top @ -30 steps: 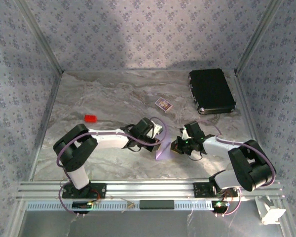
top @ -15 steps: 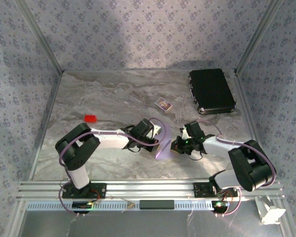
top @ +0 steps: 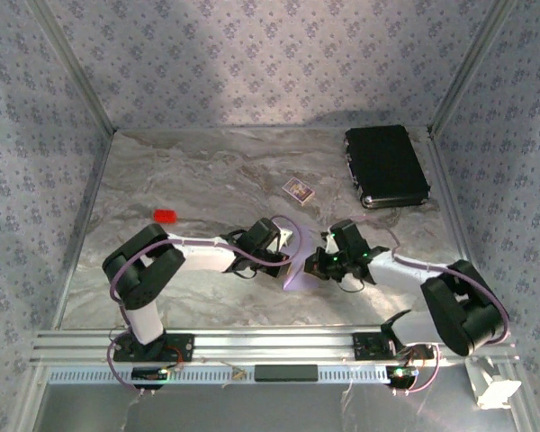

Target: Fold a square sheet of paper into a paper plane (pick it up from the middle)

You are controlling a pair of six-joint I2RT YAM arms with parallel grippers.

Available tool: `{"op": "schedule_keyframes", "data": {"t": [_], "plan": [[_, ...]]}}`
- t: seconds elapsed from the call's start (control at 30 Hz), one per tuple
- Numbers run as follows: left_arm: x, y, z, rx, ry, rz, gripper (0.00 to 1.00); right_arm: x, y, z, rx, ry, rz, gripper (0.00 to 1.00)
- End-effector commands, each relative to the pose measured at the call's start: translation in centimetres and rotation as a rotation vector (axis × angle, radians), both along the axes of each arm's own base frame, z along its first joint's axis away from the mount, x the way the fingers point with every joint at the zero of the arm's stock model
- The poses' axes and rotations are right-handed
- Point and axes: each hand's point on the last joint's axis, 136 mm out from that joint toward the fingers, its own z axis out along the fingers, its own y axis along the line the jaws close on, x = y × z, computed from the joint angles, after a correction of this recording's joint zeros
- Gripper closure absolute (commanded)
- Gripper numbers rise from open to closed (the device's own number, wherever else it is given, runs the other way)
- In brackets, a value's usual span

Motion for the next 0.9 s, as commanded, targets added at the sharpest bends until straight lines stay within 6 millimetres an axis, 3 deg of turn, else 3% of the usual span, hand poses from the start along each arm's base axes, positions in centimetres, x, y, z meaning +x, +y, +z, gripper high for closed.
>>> {"op": "schedule_keyframes", "data": {"t": [0.0,0.2,0.87], "plan": [[0.0,0.1,-0.4,-0.012,0.017,0.012,0.95,0.6,0.7,-0.4,-0.014,0.012,-0.044,0.97],[0.3,0.2,0.6,-0.023,-0.012,0.023,0.95,0.1,-1.5,-2.7,-0.104,0.062,-0.087,1.00],[1.5,-0.3,1.9,-0.036,-0.093,0.017,0.93,0.1,-2.0,-2.7,-0.093,0.060,-0.066,1.00]]}}
